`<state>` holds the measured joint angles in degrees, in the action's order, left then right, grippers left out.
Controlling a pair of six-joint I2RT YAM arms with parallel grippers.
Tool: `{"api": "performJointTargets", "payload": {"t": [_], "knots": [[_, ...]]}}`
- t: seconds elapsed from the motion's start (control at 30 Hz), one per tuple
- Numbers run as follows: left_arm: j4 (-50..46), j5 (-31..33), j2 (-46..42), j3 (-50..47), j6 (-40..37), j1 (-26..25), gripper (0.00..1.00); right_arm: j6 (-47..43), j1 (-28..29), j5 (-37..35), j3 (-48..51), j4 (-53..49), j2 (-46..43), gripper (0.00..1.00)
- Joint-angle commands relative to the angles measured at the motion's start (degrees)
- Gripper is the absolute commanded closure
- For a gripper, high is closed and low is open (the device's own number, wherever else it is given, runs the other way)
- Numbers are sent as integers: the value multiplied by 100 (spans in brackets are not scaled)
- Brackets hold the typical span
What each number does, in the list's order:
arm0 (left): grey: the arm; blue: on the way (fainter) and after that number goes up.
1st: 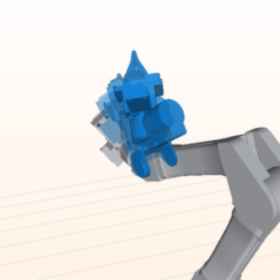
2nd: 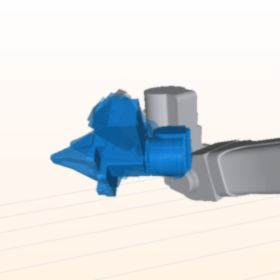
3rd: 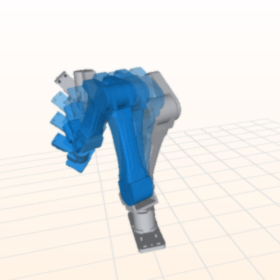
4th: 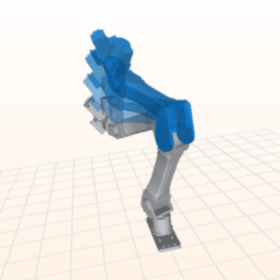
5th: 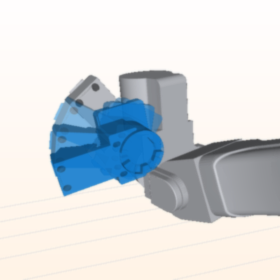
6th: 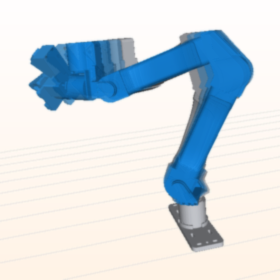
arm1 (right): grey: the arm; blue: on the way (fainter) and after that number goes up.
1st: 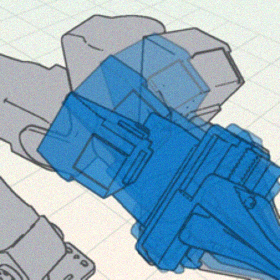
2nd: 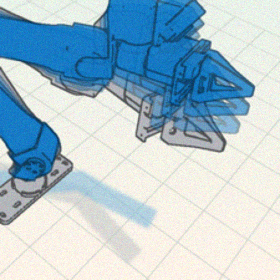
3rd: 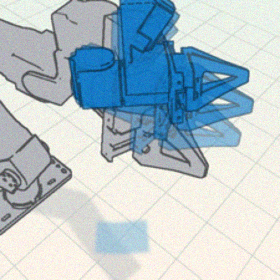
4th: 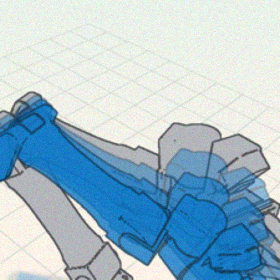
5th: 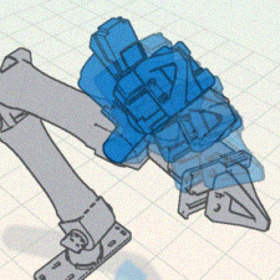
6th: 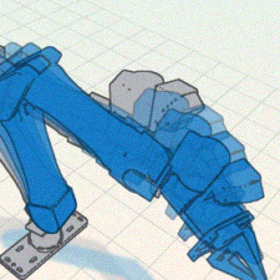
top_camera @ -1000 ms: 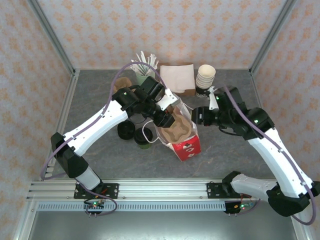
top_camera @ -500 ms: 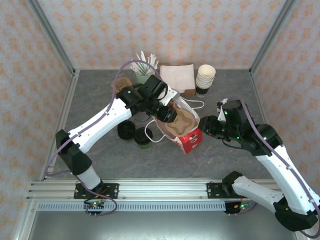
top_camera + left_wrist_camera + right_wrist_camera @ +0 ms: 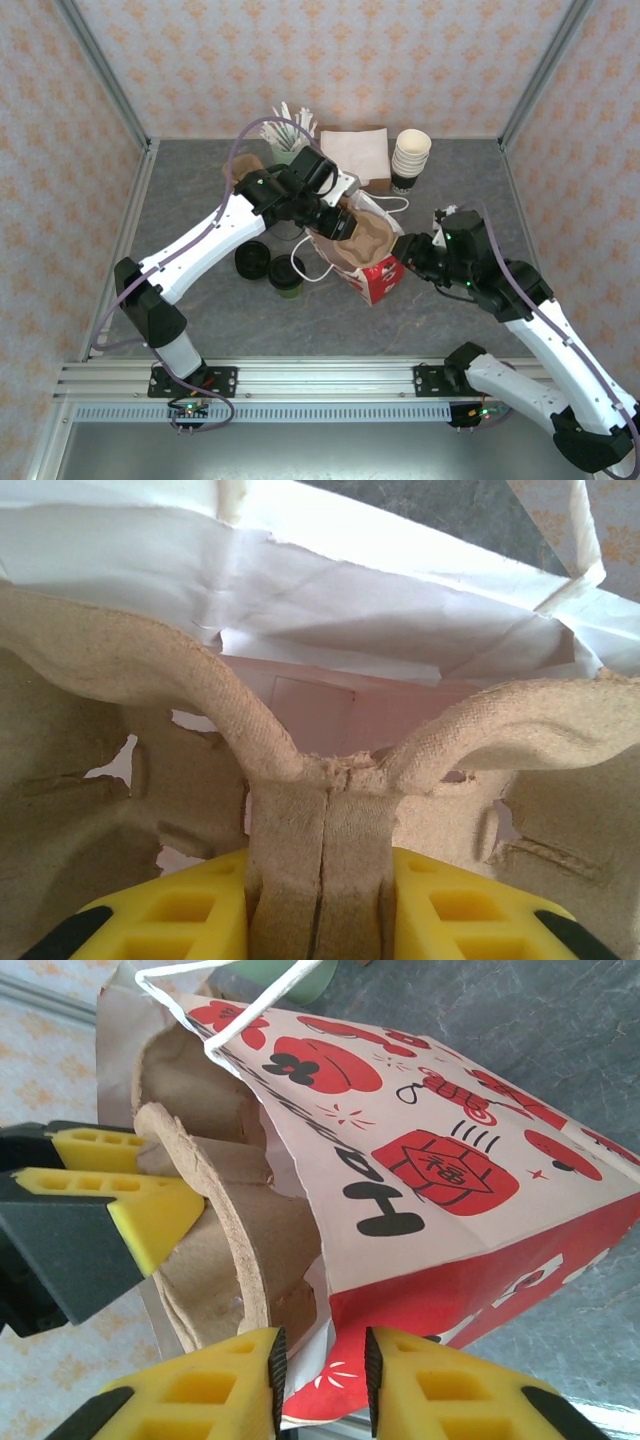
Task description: Pack the takeout coffee
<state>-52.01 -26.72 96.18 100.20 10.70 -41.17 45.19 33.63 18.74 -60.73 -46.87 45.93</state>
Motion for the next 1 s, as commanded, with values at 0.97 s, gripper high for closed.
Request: {"api": "performJointTargets", "payload": {"t": [0.97], "knots": [[32, 264, 257, 446, 377, 48, 68, -861, 35, 574, -13, -314, -62, 100]]}}
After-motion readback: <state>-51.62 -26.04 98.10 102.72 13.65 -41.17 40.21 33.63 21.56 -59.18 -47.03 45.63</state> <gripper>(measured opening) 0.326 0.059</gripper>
